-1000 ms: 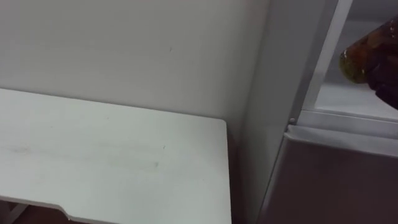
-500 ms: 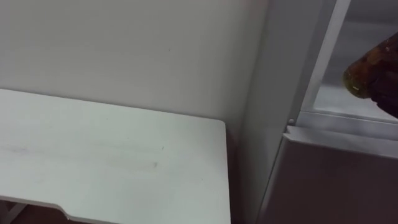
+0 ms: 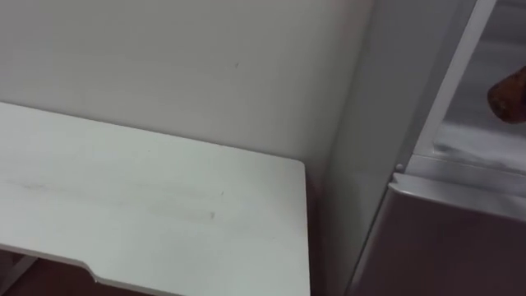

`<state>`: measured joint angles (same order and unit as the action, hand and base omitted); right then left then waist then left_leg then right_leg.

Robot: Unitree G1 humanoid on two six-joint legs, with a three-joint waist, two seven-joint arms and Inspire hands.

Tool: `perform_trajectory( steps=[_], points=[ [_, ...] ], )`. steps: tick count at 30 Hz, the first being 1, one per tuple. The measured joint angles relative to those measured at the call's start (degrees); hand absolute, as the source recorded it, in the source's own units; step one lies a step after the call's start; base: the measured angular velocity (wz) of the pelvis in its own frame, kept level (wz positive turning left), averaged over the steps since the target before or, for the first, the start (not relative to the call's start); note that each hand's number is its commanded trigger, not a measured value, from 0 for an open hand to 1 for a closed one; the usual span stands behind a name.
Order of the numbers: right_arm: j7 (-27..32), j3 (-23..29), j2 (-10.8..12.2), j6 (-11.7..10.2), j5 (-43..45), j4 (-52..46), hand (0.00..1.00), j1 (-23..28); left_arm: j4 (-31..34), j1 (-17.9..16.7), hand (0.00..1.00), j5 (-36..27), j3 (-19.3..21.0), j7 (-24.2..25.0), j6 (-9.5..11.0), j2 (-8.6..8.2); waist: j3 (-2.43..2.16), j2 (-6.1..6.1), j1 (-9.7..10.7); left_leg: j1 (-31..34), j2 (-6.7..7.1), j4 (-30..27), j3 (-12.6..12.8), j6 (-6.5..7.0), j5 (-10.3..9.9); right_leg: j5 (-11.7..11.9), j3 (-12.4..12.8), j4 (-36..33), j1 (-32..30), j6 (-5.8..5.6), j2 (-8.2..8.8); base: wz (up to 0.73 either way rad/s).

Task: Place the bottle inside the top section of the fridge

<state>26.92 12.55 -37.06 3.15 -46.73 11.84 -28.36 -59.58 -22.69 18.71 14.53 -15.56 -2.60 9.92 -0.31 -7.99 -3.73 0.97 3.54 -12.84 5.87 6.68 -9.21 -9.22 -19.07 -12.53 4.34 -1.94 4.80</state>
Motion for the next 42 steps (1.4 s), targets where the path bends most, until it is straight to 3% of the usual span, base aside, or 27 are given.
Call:
perform_trajectory(
  steps=[6,11,14,16,18,20,24,28,35,42],
  points=[
    [2.7,-0.84,-0.02,0.03,-2.58,5.47,1.0,-2.0,0.35,-0.84,0.0,0.01,-0.03,0.0,-1.47,0.0,-0.22,0.39,-0.74,0.08,0.16,0.09,-0.68,-0.09,0.01,-0.01,-0.07,0.89,0.53,0.0,-0.16,0.05],
    [5.42,-4.32,-1.89,0.62,-2.27,12.98,1.0,-4.22,1.79,-1.77,0.0,0.23,0.41,0.01,-2.21,0.04,-0.23,0.27,-1.66,-0.47,0.13,0.53,-0.68,-0.25,0.1,-0.02,0.02,0.91,0.64,0.01,-0.24,0.0],
    [5.38,-5.21,-1.89,0.73,-2.39,16.08,1.0,-4.44,1.8,-1.93,0.0,0.79,0.53,0.0,-2.32,0.1,-0.19,-0.31,-2.57,-0.39,0.1,0.7,-0.69,-0.38,0.21,-0.02,0.03,0.86,0.87,0.01,-0.32,0.0],
    [5.94,-6.53,-1.89,0.8,-2.5,21.29,1.0,-6.61,1.76,-1.98,0.0,0.95,0.53,-0.01,-2.36,0.45,0.12,-0.98,-2.79,-0.06,0.12,0.53,-1.18,-0.43,0.22,-0.02,-0.1,0.91,1.03,0.01,-0.39,0.09],
    [6.5,-6.98,-1.91,0.79,-2.5,23.32,1.0,-8.64,1.69,-1.99,0.0,0.92,0.53,-0.02,-2.39,0.66,-0.01,-1.25,-2.88,0.53,0.13,0.24,-1.37,-0.45,0.21,-0.01,-0.1,0.98,0.66,0.01,-0.43,0.08],
    [6.72,-8.21,-1.96,0.78,-2.52,25.62,1.0,-10.8,1.61,-1.98,0.0,0.81,0.45,-0.02,-2.32,1.03,0.05,-1.37,-2.91,0.81,0.12,0.04,-1.6,-0.45,0.22,-0.01,-0.46,0.98,0.57,0.01,-0.43,0.08],
    [7.23,-10.17,-2.62,0.67,-2.2,28.06,1.0,-11.75,1.55,-1.9,0.0,0.48,0.43,-0.01,-2.25,2.52,-0.3,-1.87,-3.64,1.76,0.13,-0.56,-2.51,-0.47,0.22,0.0,-1.68,0.94,0.03,0.02,-0.42,0.13],
    [9.27,-11.52,-3.54,0.67,-1.87,29.04,1.0,-12.43,2.07,-1.86,0.0,0.49,0.43,-0.01,-2.55,3.61,-0.6,-2.36,-4.39,4.3,0.16,-1.92,-3.85,-0.61,0.22,0.04,-4.82,0.87,-1.33,0.1,-0.36,0.15],
    [10.52,-13.91,-4.16,0.45,-2.04,29.95,1.0,-13.02,2.4,-1.58,0.0,-0.09,-0.1,-0.04,-3.32,5.02,-0.11,-2.68,-5.21,5.76,0.06,-2.99,-4.78,-1.19,0.1,0.01,-6.13,0.85,-1.65,0.22,-0.46,0.07],
    [11.35,-19.85,-5.18,0.51,-0.22,36.32,1.0,-18.48,2.29,-1.51,0.0,-0.74,-0.21,-0.11,-4.07,5.18,0.11,-2.9,-7.81,6.81,-0.14,-3.99,-5.01,-1.27,0.12,0.36,-6.0,0.91,-2.48,0.89,-0.73,0.01]
  ],
)
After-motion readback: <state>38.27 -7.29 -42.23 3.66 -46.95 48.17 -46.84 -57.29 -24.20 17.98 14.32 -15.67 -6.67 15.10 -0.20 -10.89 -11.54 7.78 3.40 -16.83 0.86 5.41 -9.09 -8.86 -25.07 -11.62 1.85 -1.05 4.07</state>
